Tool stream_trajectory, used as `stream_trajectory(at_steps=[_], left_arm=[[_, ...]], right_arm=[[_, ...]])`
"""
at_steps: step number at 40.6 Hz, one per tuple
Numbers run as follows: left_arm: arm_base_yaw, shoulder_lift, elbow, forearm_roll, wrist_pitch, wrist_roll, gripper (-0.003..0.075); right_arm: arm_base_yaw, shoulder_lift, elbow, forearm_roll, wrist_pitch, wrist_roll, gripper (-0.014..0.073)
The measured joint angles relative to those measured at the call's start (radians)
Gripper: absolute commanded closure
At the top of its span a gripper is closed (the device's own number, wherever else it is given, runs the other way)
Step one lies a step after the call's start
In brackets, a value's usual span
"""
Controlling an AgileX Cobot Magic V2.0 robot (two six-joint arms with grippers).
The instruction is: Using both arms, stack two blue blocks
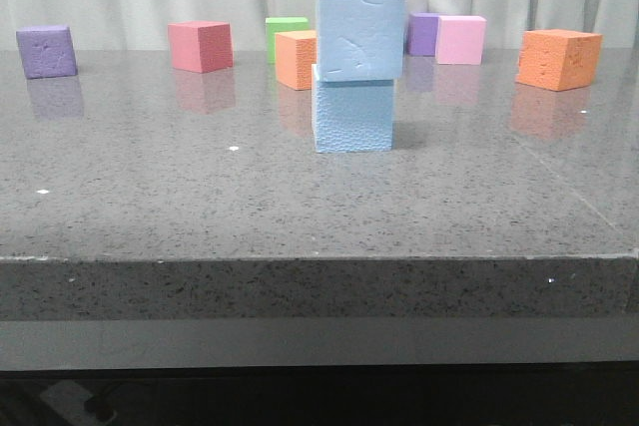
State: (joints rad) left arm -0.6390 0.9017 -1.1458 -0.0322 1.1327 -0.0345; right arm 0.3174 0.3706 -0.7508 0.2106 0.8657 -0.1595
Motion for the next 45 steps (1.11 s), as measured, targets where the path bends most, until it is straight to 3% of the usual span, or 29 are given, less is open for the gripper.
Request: stream_trajectory(at_steps=[12, 16, 19, 24, 29, 34, 45], left_arm=[[0.000, -0.233, 0.268, 0.032, -0.158, -0.019, 0.0159], [0.000, -0.258, 0.300, 0.032, -0.167, -0.019, 0.0229], [0.000, -0.262, 0.310, 0.032, -0.171, -0.019, 0.0340], [0.000, -0.262, 0.319, 0.032, -0.184, -0.019, 0.0524], [0.000, -0.262, 0.320, 0.032, -0.201, -0.019, 0.0654], [0.000, -0.262, 0.320, 0.032, -0.219, -0.022, 0.0741], [0.000, -0.262, 0.320, 0.032, -0.224, -0.025, 0.0741]], right_arm=[[0.000, 0.000, 0.000, 0.006, -0.005, 0.000, -0.0010], [0.000, 0.000, 0.000, -0.024, -0.005, 0.000, 0.0039], [0.000, 0.000, 0.000, -0.040, -0.005, 0.000, 0.0158], [0.000, 0.000, 0.000, -0.044, -0.005, 0.000, 0.0480], [0.000, 0.000, 0.000, -0.044, -0.005, 0.000, 0.0719], [0.000, 0.000, 0.000, -0.044, -0.005, 0.000, 0.0713], [0.000, 0.000, 0.000, -0.044, -0.005, 0.000, 0.0713]])
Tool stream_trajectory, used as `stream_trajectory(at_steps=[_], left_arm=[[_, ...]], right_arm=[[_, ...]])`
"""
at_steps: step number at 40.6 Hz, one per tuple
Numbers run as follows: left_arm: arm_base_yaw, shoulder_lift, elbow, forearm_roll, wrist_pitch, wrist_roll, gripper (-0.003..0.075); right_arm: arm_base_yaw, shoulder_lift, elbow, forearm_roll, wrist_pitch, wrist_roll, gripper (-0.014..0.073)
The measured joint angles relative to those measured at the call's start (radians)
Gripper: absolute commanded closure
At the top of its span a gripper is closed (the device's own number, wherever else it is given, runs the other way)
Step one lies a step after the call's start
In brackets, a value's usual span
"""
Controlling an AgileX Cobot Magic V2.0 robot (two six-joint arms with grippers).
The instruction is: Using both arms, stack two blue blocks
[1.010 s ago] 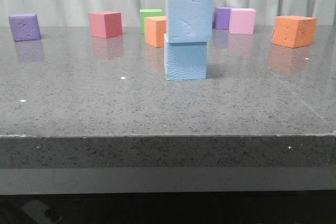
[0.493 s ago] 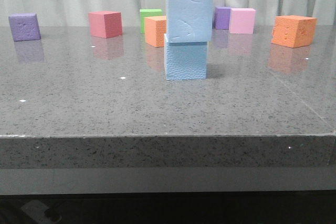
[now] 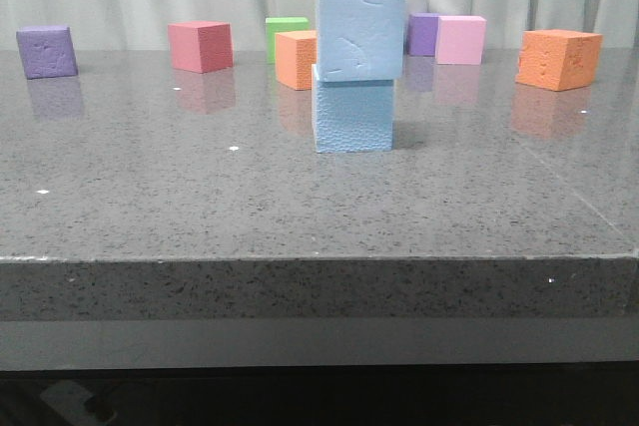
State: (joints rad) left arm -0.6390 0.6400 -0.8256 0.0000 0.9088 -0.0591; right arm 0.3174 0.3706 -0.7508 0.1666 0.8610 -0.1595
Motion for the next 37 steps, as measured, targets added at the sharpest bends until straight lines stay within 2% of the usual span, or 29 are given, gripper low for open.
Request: stream_trajectory(at_steps=[7, 13, 22, 30, 37], left_arm=[[-0.006, -0.026, 0.030, 0.000, -0.036, 0.000, 0.0741], [0.030, -0.117, 0.139, -0.013, -0.146, 0.000, 0.0741], [0.226, -0.360, 0.386, 0.000, -0.340, -0.002, 0.0741], [0.418, -0.571, 0.640, 0.000, -0.564, -0.002, 0.0741], [0.507, -0.646, 0.791, 0.000, -0.786, -0.002, 0.0741]], right_arm=[[0.000, 0.000, 0.000, -0.003, 0.003, 0.000, 0.0713], [0.000, 0.000, 0.000, -0.002, 0.006, 0.000, 0.0713], [0.000, 0.000, 0.000, -0.002, 0.006, 0.000, 0.0713], [0.000, 0.000, 0.000, -0.002, 0.006, 0.000, 0.0713], [0.000, 0.000, 0.000, -0.002, 0.006, 0.000, 0.0713]])
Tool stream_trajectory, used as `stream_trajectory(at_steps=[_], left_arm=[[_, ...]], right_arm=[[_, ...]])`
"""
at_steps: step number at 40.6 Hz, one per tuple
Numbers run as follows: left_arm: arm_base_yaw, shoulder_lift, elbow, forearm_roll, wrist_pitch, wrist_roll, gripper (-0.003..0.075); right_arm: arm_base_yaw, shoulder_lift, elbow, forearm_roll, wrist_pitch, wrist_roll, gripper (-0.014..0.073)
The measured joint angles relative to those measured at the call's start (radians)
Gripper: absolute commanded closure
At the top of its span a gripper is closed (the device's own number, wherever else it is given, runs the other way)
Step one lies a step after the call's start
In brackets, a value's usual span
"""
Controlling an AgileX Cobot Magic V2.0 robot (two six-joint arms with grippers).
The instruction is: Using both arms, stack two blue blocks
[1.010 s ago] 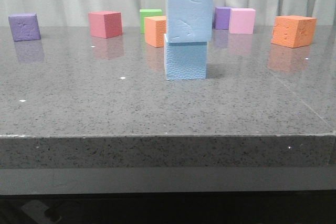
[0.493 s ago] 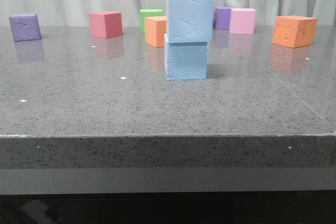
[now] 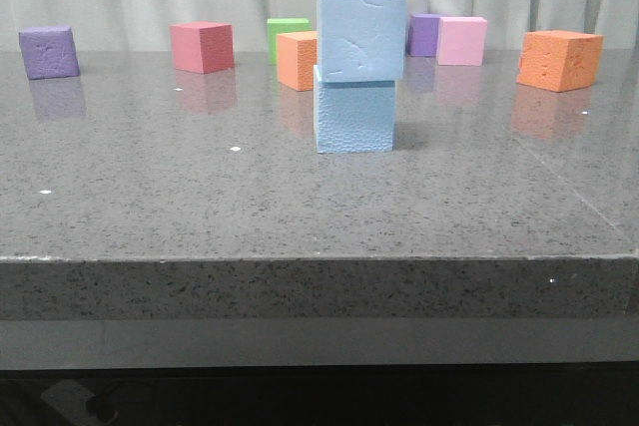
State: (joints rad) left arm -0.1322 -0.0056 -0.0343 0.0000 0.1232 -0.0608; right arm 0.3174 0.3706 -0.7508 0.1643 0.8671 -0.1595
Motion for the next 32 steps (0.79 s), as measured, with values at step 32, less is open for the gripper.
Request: stream_trajectory(at_steps=[32], left_arm=[[0.020, 0.000, 0.042, 0.000, -0.123, 0.000, 0.0741]], right_arm=[[0.000, 0.000, 0.000, 0.000, 0.002, 0.000, 0.0713]])
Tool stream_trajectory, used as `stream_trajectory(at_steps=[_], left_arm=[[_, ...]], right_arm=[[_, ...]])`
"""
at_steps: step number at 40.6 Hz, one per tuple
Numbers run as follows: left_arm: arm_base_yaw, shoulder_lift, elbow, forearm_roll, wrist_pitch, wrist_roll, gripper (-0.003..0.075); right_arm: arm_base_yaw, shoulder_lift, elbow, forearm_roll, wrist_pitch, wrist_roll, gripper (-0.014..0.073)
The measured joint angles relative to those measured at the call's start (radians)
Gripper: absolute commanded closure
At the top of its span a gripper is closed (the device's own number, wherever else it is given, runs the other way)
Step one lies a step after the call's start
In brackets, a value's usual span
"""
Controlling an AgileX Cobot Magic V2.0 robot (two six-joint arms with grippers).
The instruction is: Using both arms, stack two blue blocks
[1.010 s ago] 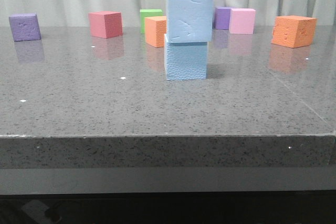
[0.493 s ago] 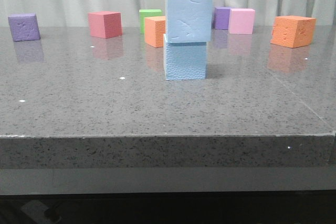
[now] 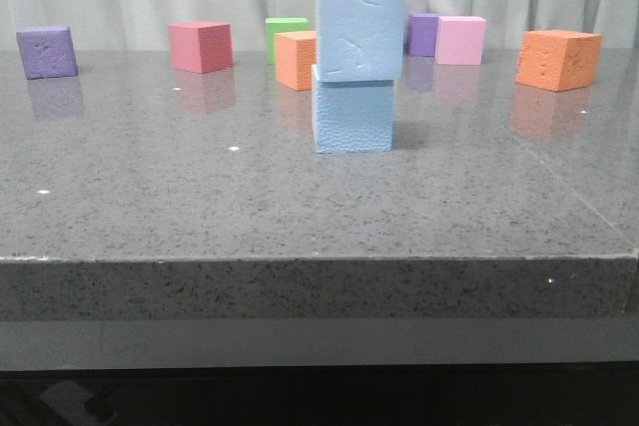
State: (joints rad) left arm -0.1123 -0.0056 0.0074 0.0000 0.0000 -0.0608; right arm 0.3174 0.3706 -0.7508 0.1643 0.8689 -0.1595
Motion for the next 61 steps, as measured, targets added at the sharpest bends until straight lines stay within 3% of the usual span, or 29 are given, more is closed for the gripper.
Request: stream_trajectory(at_steps=[51, 61], left_arm=[[0.000, 0.000, 0.000, 0.000, 0.000, 0.007, 0.0741], [0.054, 0.000, 0.000, 0.000, 0.000, 0.011, 0.0741]], right_arm=[[0.000, 0.000, 0.000, 0.000, 0.000, 0.000, 0.0713], [0.000, 0.000, 0.000, 0.000, 0.000, 0.000, 0.0713]])
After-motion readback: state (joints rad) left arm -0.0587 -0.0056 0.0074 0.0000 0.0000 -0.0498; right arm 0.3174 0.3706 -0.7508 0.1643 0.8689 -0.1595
